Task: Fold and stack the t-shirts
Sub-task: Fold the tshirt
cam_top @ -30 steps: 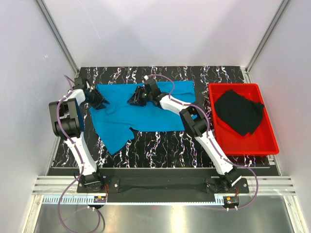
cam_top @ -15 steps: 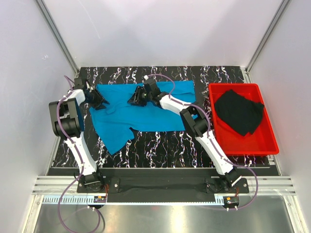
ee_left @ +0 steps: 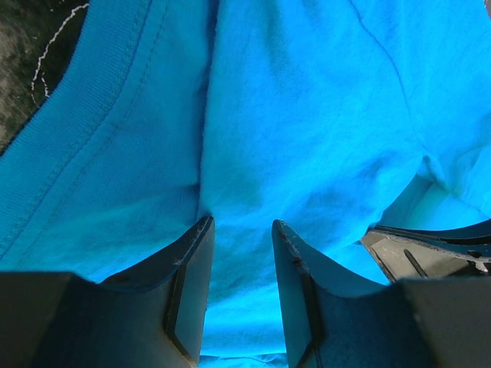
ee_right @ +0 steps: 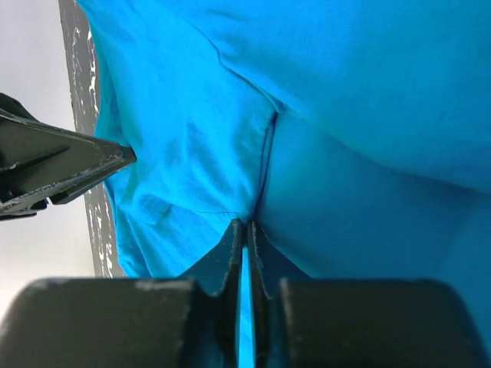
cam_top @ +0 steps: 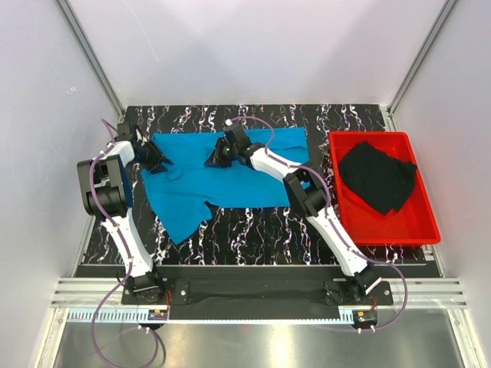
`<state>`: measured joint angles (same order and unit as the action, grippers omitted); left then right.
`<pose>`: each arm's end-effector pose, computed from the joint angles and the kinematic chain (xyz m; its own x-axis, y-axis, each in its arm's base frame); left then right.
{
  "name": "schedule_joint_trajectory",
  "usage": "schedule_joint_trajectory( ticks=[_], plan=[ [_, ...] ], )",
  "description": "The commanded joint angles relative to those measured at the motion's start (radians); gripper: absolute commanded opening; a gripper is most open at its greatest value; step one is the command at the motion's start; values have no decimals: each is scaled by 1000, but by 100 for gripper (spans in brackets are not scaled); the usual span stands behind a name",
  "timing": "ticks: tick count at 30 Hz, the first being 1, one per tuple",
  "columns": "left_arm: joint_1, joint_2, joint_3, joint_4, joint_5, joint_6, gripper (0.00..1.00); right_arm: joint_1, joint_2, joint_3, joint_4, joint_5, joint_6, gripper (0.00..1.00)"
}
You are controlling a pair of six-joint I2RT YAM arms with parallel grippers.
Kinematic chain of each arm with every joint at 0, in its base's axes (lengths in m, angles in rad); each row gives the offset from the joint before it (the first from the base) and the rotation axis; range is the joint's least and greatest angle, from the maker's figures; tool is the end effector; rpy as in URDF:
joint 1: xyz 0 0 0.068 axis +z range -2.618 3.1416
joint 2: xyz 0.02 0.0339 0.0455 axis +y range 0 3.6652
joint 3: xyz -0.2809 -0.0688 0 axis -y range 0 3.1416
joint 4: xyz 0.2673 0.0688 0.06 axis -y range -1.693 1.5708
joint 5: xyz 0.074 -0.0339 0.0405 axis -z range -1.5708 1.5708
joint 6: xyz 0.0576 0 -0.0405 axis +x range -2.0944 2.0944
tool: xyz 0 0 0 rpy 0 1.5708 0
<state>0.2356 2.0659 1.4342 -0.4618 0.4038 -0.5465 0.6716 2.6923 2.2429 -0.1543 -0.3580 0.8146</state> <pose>0.4554 0.0861 0.1385 -0.7176 -0.6637 -0.2111 -0.4823 0.6922 -0.5369 0.4925 0.4173 0.1008 -0.8932 0.1604 -0.4202 -0.2316 0.6369 0.7354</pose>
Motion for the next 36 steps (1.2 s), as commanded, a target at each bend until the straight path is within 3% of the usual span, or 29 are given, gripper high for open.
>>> schedule_joint_trajectory(
  ticks=[1,13,16,21,22,28,29,32,34,36],
  plan=[
    [8,16,20,17,4,17,41,13,14,96,-40,2,-34,2],
    [7,16,28,-8,-33,39,42,6,-68,107,-108,-77,40,0],
    [7,7,29,-12,-46,48,42,6,-94,43,-68,-91,64,0],
    [7,-3,29,-20,-74,59,43,-3,-112,33,-60,-88,46,5],
    [7,0,29,-20,-76,59,43,-6,-111,46,-70,-84,38,9],
    [7,10,37,-24,-79,62,42,-21,-114,54,-129,-70,1,10],
    [7,2,38,-26,-88,63,43,-23,-120,26,-139,-64,-11,13],
    [5,-35,34,-43,-127,62,52,-26,-146,-21,-160,-52,-58,36],
    [-8,-117,22,-64,-184,59,60,-26,-189,-43,-186,-27,-95,41],
    [-19,-221,-14,-77,-253,46,62,-26,-259,-78,-249,8,-169,50]
  ],
)
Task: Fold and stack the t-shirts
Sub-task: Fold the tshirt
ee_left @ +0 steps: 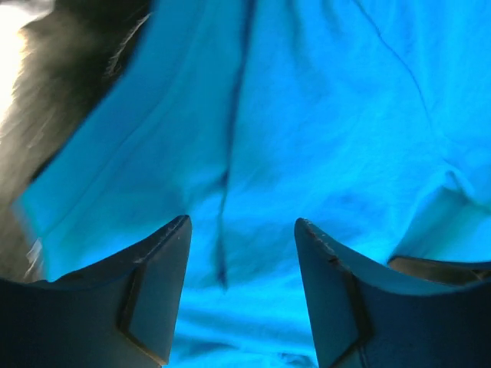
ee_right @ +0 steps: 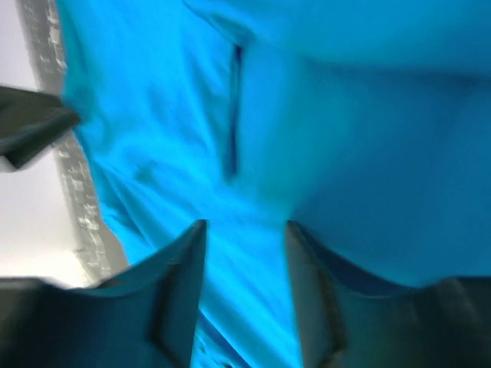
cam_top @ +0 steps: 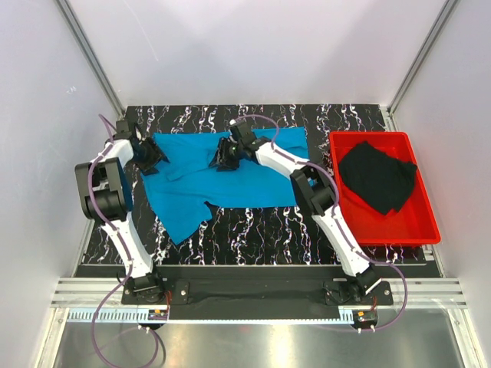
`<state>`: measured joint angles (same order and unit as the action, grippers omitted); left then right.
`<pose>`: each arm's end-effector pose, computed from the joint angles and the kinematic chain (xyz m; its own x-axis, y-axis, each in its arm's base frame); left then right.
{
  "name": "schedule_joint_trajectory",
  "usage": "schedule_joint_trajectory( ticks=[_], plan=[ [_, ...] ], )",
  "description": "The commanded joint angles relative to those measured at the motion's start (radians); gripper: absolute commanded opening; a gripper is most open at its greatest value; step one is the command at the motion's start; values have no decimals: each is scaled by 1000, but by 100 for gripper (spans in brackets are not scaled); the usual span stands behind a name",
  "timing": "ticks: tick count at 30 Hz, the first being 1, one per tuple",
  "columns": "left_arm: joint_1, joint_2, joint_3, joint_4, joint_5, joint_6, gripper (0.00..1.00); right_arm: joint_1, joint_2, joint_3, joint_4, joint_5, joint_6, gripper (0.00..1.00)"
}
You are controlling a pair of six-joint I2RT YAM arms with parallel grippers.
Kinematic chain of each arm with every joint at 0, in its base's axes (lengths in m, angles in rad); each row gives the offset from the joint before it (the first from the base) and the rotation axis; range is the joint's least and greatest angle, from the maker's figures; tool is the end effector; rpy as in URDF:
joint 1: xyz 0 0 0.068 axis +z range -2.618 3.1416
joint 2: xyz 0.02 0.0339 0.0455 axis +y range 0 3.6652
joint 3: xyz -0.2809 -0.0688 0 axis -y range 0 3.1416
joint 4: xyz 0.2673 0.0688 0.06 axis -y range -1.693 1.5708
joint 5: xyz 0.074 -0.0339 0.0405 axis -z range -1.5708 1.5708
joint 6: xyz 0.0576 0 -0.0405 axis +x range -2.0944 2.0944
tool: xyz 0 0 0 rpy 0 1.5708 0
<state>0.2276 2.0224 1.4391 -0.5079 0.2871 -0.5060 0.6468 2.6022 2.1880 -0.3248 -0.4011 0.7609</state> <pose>0.4502 0.0875 0.1544 -0.7128 -0.6422 -0.2818 -0.4969 0.7460 -0.4434 0.4842 0.3938 0.1196 -0.9307 0.0927 -0.3540 -0.1979 0.6860 0.7001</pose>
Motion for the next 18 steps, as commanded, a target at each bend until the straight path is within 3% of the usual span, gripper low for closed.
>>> schedule_joint_trajectory(
  ticks=[1,3,6,8,13,14,18],
  plan=[
    [-13,-215,-38,-35,-153,-8,64,-1,-200,-45,-100,89,-164,55],
    [-16,-304,-118,-40,-201,-28,65,-1,-299,-112,-175,134,-216,64],
    [-30,-477,-254,-61,-256,-61,62,-1,-480,-273,-249,223,-300,67],
    [-53,-608,-324,-101,-319,-98,61,-1,-644,-475,-217,272,-319,71],
    [-221,-893,-641,-139,-420,-311,56,-1,-884,-747,-224,332,-333,74],
    [-253,-988,-681,-141,-452,-350,55,-1,-945,-810,-238,335,-331,74],
    [-422,-1125,-804,-220,-577,-509,50,1,-1101,-944,-276,376,-322,74]
  ],
)
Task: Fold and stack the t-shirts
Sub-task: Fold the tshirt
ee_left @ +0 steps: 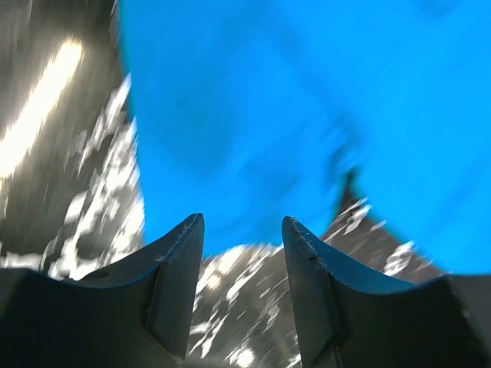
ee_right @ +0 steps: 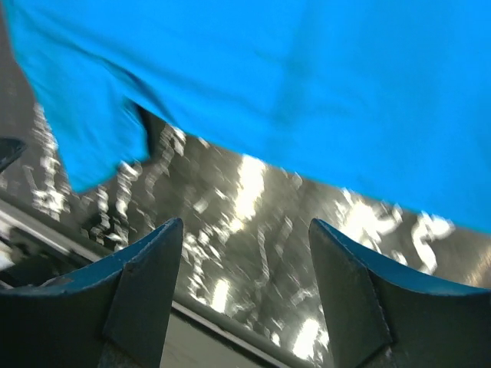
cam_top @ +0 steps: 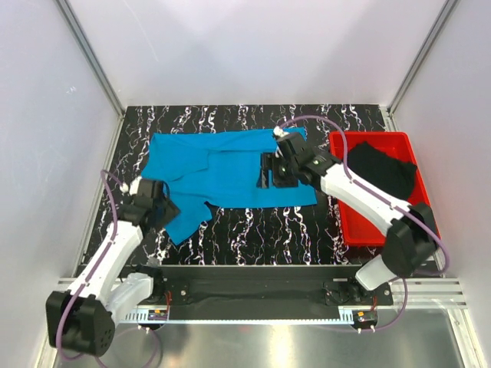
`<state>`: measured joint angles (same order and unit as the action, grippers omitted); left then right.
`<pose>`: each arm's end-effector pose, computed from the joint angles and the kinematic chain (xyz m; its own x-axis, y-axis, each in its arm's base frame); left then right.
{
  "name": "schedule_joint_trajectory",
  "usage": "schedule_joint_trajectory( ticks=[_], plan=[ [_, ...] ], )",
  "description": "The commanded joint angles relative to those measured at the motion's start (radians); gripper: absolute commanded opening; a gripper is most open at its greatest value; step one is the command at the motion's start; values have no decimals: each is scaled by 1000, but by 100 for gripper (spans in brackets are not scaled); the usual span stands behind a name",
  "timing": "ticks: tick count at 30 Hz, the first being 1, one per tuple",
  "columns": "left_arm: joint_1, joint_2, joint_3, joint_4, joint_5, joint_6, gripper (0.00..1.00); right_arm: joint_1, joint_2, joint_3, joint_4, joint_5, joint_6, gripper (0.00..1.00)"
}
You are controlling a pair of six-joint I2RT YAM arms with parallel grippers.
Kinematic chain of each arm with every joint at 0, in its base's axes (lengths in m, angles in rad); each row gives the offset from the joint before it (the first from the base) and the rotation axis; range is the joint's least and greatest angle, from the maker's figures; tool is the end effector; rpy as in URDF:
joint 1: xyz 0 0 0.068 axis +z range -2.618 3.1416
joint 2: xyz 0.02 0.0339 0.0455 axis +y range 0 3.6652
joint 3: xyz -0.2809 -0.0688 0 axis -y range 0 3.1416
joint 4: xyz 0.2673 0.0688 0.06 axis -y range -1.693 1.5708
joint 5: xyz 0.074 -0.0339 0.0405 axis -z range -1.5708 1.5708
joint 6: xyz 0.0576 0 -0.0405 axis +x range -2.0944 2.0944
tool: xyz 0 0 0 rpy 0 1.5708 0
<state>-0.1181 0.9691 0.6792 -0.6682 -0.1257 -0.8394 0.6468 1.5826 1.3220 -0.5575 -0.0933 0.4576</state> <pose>0.2091 -0.0175 0.2189 -0.5763 -0.6752 -0.4604 -0.5744 0.7354 -0.3595 0.3055 0.2374 0.2876 -0.8100 -0.0605 -0.5832 -0.3266 0.8727 0.3630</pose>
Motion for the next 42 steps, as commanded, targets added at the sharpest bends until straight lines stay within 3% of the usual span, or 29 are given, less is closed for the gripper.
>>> schedule_joint_trajectory(
  ticks=[1,10,17,23,26,30,31,42],
  plan=[
    [-95,-78,-53,-80,-181,-193,51,1,-113,-131,-44,73,-11,74],
    [-258,-21,-113,-182,-284,-336,54,1,-295,-287,-71,61,18,75],
    [-261,23,-179,-113,-263,-354,54,-4,-308,-267,-153,153,6,76],
    [-261,54,-205,-59,-244,-349,49,-96,-286,-267,-191,191,-7,73],
    [-261,65,-199,-34,-232,-323,36,-192,-262,-271,-205,195,-8,70],
    [-261,88,-181,-10,-227,-287,12,-249,-222,-287,-167,204,-8,68],
    [-261,88,-165,-8,-230,-276,1,-256,-195,-288,-162,217,-7,68],
    [-261,-70,-53,-84,-307,-195,0,-272,-23,-337,11,260,38,66]
  ],
)
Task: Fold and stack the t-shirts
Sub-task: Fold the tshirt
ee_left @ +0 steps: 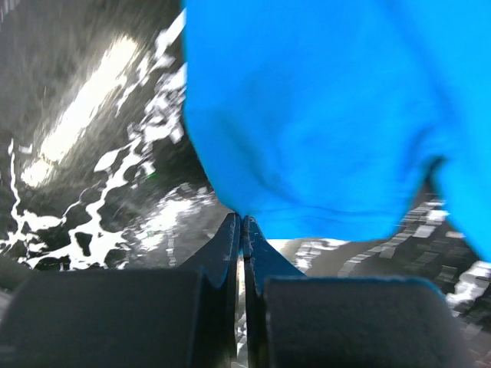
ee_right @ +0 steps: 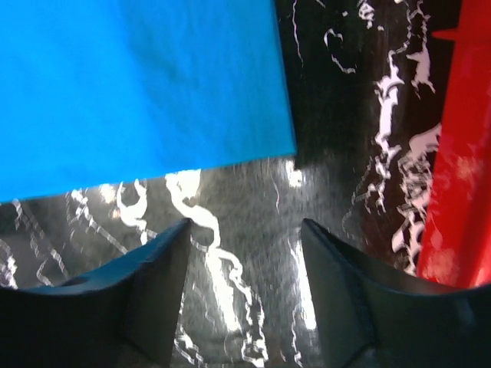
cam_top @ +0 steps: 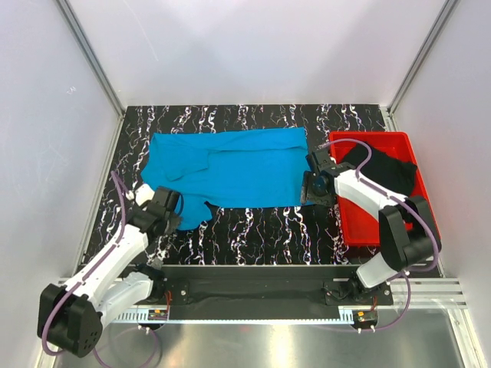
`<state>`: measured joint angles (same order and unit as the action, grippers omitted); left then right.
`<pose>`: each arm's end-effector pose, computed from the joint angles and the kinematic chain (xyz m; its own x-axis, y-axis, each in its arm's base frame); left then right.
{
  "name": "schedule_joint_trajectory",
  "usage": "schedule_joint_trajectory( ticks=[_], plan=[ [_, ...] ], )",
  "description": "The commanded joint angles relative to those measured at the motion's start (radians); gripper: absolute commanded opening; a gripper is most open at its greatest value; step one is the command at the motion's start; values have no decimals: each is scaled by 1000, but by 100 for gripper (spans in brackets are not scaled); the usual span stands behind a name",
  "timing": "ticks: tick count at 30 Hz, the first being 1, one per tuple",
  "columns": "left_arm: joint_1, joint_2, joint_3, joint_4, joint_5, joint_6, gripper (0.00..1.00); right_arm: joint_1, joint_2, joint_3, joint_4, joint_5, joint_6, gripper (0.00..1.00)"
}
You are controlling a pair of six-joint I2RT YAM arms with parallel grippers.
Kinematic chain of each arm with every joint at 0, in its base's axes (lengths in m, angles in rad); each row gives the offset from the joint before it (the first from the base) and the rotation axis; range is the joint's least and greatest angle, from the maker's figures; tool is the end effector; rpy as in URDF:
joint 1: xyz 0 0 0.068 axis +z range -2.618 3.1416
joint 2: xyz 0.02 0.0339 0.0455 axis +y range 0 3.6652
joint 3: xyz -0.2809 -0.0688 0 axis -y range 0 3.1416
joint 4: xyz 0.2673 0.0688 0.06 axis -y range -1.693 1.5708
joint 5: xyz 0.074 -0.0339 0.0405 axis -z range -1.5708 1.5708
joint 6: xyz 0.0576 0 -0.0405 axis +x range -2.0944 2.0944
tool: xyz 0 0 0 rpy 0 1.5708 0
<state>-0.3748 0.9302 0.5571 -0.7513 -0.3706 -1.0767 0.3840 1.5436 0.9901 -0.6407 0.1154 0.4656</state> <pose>0.1733 -0.0458 0.1820 -0.5704 -0.6575 -0.4923 -0.6462 0.7292 -0.2252 0.2988 0.1136 0.1828 -0.9199 0.1093 -0.3767 0.0896 0.9936 0.0694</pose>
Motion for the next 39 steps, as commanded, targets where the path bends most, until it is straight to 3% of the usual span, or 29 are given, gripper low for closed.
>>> schedule_joint_trajectory(
  ticks=[1,6,17,22,28,39],
  plan=[
    [-4,-30,91,-3,-60,50,0,-11,36,-11,113,50,36,63],
    [-4,-2,124,18,-54,89,0,-13,81,-37,214,92,67,57],
    [-4,-27,129,53,-67,156,0,-27,142,-56,246,106,70,52],
    [-4,-34,161,56,-62,179,0,-27,144,-47,230,75,70,29],
    [-4,-18,260,108,-47,316,0,-27,102,-24,178,32,62,0],
    [-3,260,556,204,4,552,0,-27,167,203,73,-72,-33,0]
  ],
)
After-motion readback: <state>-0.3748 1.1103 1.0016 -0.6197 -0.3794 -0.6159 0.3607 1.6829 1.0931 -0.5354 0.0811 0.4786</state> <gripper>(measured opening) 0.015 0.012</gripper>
